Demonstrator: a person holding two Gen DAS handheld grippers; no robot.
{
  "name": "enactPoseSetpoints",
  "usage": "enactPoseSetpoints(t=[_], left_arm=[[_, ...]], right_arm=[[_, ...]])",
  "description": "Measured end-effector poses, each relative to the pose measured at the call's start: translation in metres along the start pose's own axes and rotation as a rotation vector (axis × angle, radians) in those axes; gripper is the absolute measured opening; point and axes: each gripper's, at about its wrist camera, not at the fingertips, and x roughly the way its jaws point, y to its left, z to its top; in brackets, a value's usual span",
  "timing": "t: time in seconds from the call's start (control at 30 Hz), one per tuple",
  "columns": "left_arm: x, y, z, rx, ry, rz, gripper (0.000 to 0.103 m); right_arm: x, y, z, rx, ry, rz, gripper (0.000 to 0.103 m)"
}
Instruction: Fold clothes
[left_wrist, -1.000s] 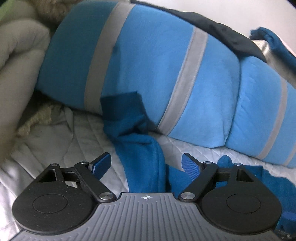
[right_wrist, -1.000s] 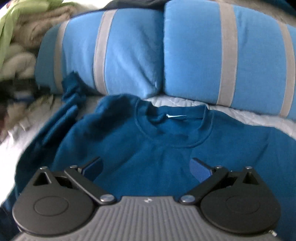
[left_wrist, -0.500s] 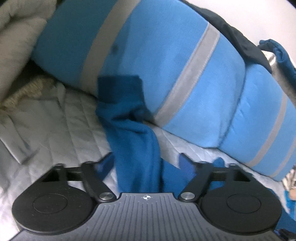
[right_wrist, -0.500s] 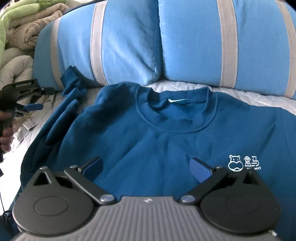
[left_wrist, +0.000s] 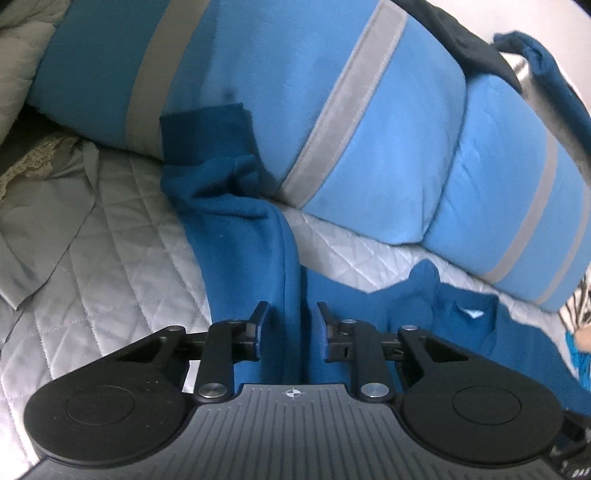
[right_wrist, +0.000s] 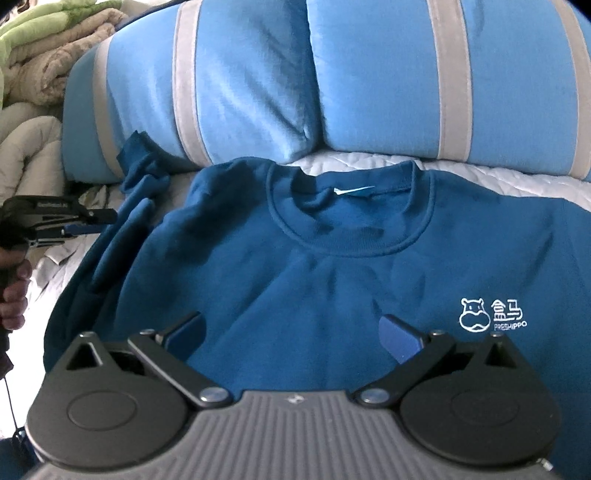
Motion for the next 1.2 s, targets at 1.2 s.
enactPoseSetpoints(t=[1.2], left_arm=[[-0.130,-0.026,-0.081,0.220,-0.078,-0.071,0.020]], right_arm=[[0.002,-0.002,-0.006,0.021,0.053,-0.004,0.103]])
